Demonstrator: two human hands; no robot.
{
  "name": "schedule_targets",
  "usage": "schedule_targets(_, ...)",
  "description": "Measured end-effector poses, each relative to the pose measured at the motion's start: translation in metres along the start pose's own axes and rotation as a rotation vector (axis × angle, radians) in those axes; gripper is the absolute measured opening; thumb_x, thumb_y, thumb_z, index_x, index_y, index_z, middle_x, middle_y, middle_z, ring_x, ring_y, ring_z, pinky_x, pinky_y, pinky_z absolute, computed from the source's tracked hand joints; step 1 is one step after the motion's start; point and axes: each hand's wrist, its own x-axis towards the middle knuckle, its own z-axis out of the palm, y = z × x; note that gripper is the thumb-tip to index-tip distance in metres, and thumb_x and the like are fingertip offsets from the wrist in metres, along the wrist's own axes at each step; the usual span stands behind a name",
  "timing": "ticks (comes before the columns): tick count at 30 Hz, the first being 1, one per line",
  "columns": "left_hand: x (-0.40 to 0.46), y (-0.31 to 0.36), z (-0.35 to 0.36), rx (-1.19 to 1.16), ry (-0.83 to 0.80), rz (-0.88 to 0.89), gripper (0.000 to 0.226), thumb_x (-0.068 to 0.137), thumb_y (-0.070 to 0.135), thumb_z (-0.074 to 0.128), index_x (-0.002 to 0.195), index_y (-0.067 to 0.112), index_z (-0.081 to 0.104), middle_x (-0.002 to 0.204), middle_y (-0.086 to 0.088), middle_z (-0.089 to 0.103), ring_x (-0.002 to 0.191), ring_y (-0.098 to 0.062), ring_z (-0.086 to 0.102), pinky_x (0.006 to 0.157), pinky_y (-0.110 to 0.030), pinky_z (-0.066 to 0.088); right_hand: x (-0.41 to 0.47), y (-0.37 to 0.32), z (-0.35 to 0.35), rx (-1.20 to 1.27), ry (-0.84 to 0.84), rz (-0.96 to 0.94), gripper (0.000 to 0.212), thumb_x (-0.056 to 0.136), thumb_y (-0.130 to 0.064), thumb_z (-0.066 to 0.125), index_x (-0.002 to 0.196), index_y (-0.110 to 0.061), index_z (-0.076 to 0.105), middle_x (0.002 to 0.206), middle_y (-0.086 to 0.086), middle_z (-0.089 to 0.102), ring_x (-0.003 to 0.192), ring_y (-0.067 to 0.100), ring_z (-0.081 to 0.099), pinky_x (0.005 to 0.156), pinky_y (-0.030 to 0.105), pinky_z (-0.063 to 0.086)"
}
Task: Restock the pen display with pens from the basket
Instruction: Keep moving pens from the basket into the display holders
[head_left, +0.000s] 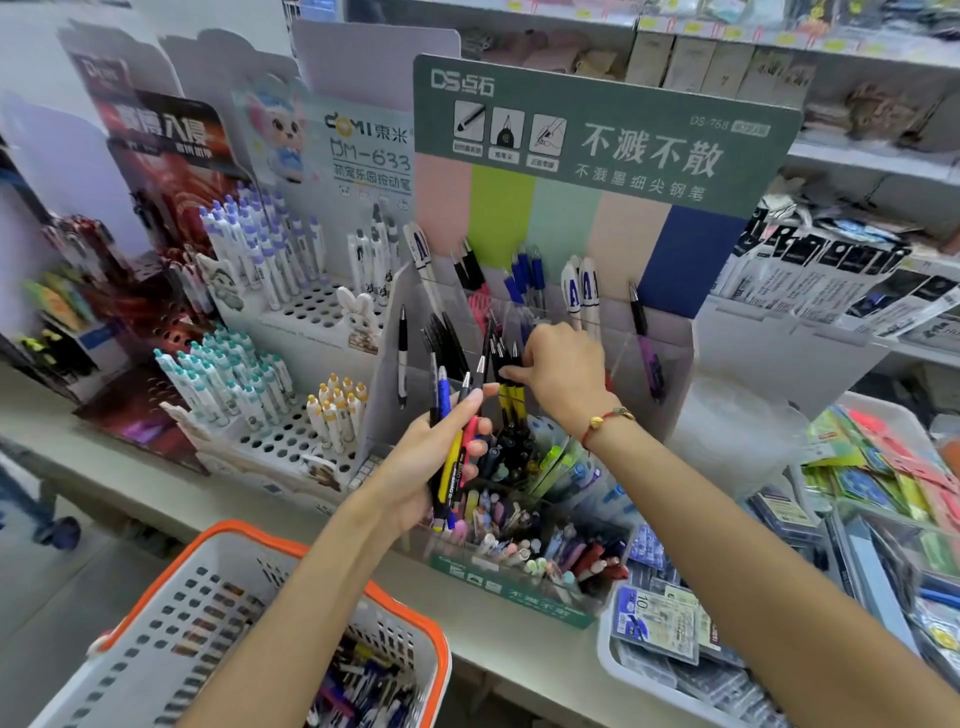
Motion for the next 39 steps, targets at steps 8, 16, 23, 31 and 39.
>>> schedule_targets(8, 0.003, 0.003, 0.002, 0.143, -0.015, -0.070, 0.020, 0.094, 0.028, 0.061, 0.108, 0.017, 0.070, 0.064, 0.009, 0.052, 0.049, -0.003, 0.039, 0.042, -0.013, 0.030, -0.033, -0.001, -0.034, 0.698, -0.342, -0.010, 0.045, 0.086, -0.062, 0.057, 0.094, -0.021, 0.074, 0.059, -0.012, 0.059, 0.059, -0.001, 0.052, 0.059, 0.019, 0.038)
schedule_targets(16, 0.007, 0.002, 0.005, 0.344, -0.117, -0.089, 0.023, 0.091, 0.025, 0.065, 0.110, 0.014, 0.073, 0.066, 0.006, 0.057, 0.051, -0.005, 0.046, 0.049, -0.015, 0.039, -0.039, 0.026, -0.046, 0.942, -0.317, 0.107, 0.022, 0.079, -0.041, 0.076, 0.086, -0.019, 0.077, 0.076, -0.014, 0.069, 0.066, -0.005, 0.057, 0.059, 0.013, 0.040)
schedule_targets(23, 0.007, -0.003, -0.018, 0.199, 0.042, -0.103, 0.026, 0.092, 0.027, 0.065, 0.115, 0.017, 0.070, 0.067, 0.007, 0.052, 0.047, -0.002, 0.039, 0.042, -0.013, 0.034, -0.021, 0.050, -0.054, 0.851, 0.245, 0.184, 0.015, 0.086, -0.029, 0.073, 0.084, -0.015, 0.069, 0.070, 0.000, 0.069, 0.052, 0.003, 0.060, 0.057, 0.017, 0.051)
schedule_targets(31, 0.013, -0.003, -0.021, -0.218, 0.092, -0.107, 0.037, 0.097, 0.017, 0.041, 0.127, 0.005, 0.060, 0.066, 0.006, 0.052, 0.047, -0.003, 0.043, 0.038, -0.014, 0.036, -0.008, 0.002, -0.009, 0.354, 0.068, -0.060, 0.029, 0.095, -0.034, 0.061, 0.087, -0.007, 0.070, 0.079, 0.006, 0.070, 0.078, 0.025, 0.067, 0.075, 0.037, 0.055)
schedule_targets(39, 0.006, 0.003, -0.024, -0.285, 0.009, -0.086, 0.031, 0.100, 0.016, 0.043, 0.121, 0.006, 0.064, 0.080, 0.005, 0.062, 0.063, -0.005, 0.054, 0.053, -0.017, 0.050, -0.013, -0.014, 0.016, 0.283, 0.155, -0.109, 0.033, 0.093, -0.017, 0.062, 0.123, -0.014, 0.048, 0.091, 0.006, 0.072, 0.084, 0.030, 0.068, 0.066, 0.036, 0.051)
